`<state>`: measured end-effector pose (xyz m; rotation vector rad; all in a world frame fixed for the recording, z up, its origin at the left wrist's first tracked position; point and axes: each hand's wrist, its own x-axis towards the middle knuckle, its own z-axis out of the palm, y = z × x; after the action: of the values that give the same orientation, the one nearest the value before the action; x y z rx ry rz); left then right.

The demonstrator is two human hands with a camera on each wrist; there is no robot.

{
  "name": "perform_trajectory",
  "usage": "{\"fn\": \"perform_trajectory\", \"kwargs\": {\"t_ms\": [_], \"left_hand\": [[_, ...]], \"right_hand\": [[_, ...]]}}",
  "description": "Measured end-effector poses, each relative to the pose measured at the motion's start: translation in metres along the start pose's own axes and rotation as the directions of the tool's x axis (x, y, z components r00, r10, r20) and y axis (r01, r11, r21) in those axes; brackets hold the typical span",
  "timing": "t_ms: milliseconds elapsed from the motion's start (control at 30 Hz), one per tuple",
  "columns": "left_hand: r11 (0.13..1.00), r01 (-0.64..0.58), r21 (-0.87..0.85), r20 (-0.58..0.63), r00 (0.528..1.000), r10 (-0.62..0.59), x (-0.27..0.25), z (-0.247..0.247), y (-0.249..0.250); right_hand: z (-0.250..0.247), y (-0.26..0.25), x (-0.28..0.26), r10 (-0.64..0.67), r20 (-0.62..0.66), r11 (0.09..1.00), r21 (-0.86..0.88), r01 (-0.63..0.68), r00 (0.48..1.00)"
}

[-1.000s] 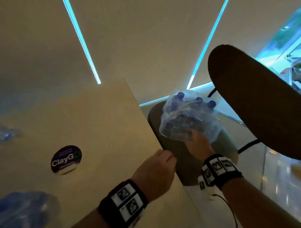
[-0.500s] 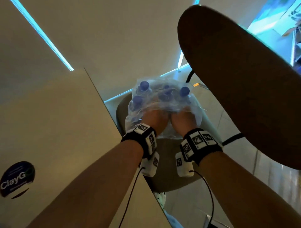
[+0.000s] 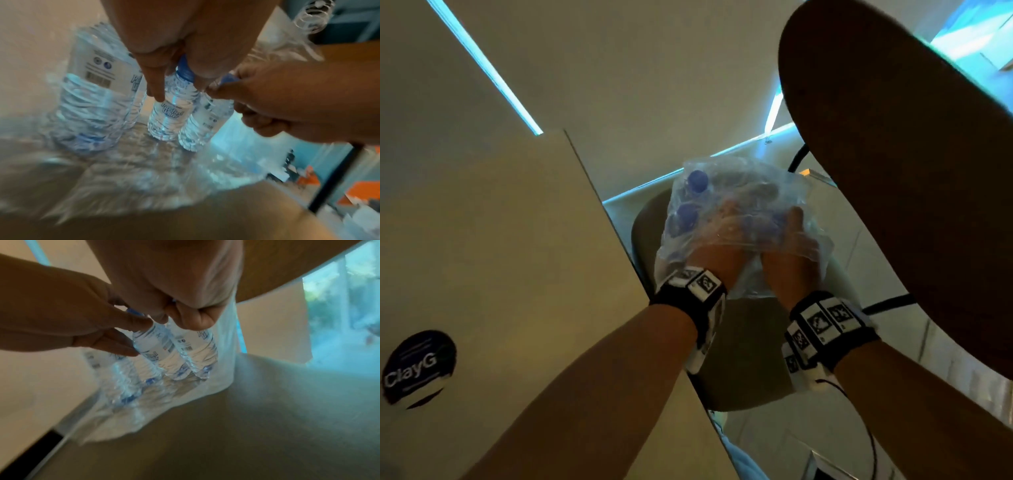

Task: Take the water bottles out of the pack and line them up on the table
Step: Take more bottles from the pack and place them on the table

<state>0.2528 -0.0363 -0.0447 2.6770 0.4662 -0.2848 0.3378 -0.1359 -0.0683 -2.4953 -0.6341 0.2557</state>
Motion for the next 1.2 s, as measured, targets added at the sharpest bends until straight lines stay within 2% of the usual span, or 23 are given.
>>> {"fn": "perform_trajectory", "kwargs": {"t_ms": [33,67,133,200,233,300,333,400,433,467,500,533,567,633,766,800,900,1100,1200], "left_hand": [[0.998,-0.013,0.061,-0.047,0.999,0.016,-0.003,0.006,0.0],[0.999,-0.037,0.002,-0.146,0.989,0.037,-0.011,0.01,-0.002],[0.989,-0.087,-0.119,-0.257,0.965,0.054,-0.039,0.014,-0.006],[0.952,-0.143,-0.272,-0.328,0.943,0.048,-0.076,0.012,-0.01],[0.941,-0.168,-0.294,-0.324,0.944,0.067,-0.096,0.013,-0.008],[0.932,-0.152,-0.328,-0.286,0.957,0.055,-0.147,0.008,-0.023],[0.927,-0.13,-0.352,-0.288,0.957,0.025,-0.173,0.009,-0.034],[0.91,-0.077,-0.408,-0.3,0.952,-0.054,-0.233,0.009,-0.058],[0.908,-0.049,-0.416,-0.311,0.946,-0.092,-0.262,0.012,-0.072],[0.909,-0.02,-0.416,-0.316,0.941,-0.124,-0.292,0.016,-0.087],[0.913,0.014,-0.408,-0.331,0.93,-0.162,-0.319,0.02,-0.102],[0.912,0.057,-0.407,-0.336,0.919,-0.208,-0.345,0.024,-0.117],[0.905,0.108,-0.412,-0.336,0.905,-0.261,-0.368,0.028,-0.131],[0.876,0.191,-0.443,-0.33,0.873,-0.358,-0.409,0.03,-0.158],[0.867,0.329,-0.374,-0.325,0.829,-0.455,-0.467,0.026,-0.203],[0.864,0.364,-0.347,-0.322,0.819,-0.474,-0.478,0.025,-0.212],[0.871,0.431,-0.234,-0.328,0.809,-0.488,-0.505,0.021,-0.236],[0.897,0.442,0.018,-0.274,0.865,-0.42,-0.515,0.008,-0.255],[0.889,0.458,-0.015,-0.302,0.845,-0.441,-0.523,0.004,-0.261]], "right_hand": [[-0.004,0.003,-0.009,-0.035,0.039,0.999,-0.038,0.036,0.999],[-0.012,-0.001,-0.022,-0.091,0.045,0.995,-0.031,0.092,0.995],[-0.023,-0.004,-0.046,-0.221,-0.006,0.975,-0.035,0.221,0.975],[-0.033,-0.008,-0.071,-0.26,-0.014,0.965,0.022,0.26,0.966],[-0.048,-0.012,-0.087,-0.243,0.025,0.97,0.015,0.242,0.97],[-0.051,-0.026,-0.112,-0.199,0.191,0.98,0.028,0.197,0.961],[-0.047,-0.036,-0.123,-0.134,0.352,0.99,-0.002,0.144,0.926],[-0.021,-0.031,-0.135,-0.181,0.576,0.957,-0.082,0.277,0.797],[-0.007,-0.033,-0.145,-0.282,0.589,0.921,-0.055,0.386,0.757],[0.002,-0.057,-0.16,-0.328,0.644,0.885,-0.046,0.462,0.691],[0.014,-0.087,-0.179,-0.348,0.667,0.871,-0.029,0.491,0.658],[0.024,-0.124,-0.199,-0.356,0.64,0.872,-0.035,0.488,0.681],[0.03,-0.153,-0.225,-0.445,0.573,0.83,-0.024,0.557,0.688],[0.05,-0.204,-0.264,-0.568,0.523,0.767,0.054,0.64,0.636],[0.124,-0.262,-0.301,-0.689,0.504,0.685,0.219,0.695,0.521],[0.138,-0.278,-0.309,-0.703,0.495,0.675,0.238,0.699,0.51],[0.175,-0.321,-0.329,-0.692,0.498,0.691,0.247,0.68,0.523],[0.215,-0.382,-0.341,-0.672,0.537,0.693,0.215,0.688,0.51],[0.221,-0.398,-0.345,-0.62,0.6,0.732,0.213,0.647,0.505]]}}
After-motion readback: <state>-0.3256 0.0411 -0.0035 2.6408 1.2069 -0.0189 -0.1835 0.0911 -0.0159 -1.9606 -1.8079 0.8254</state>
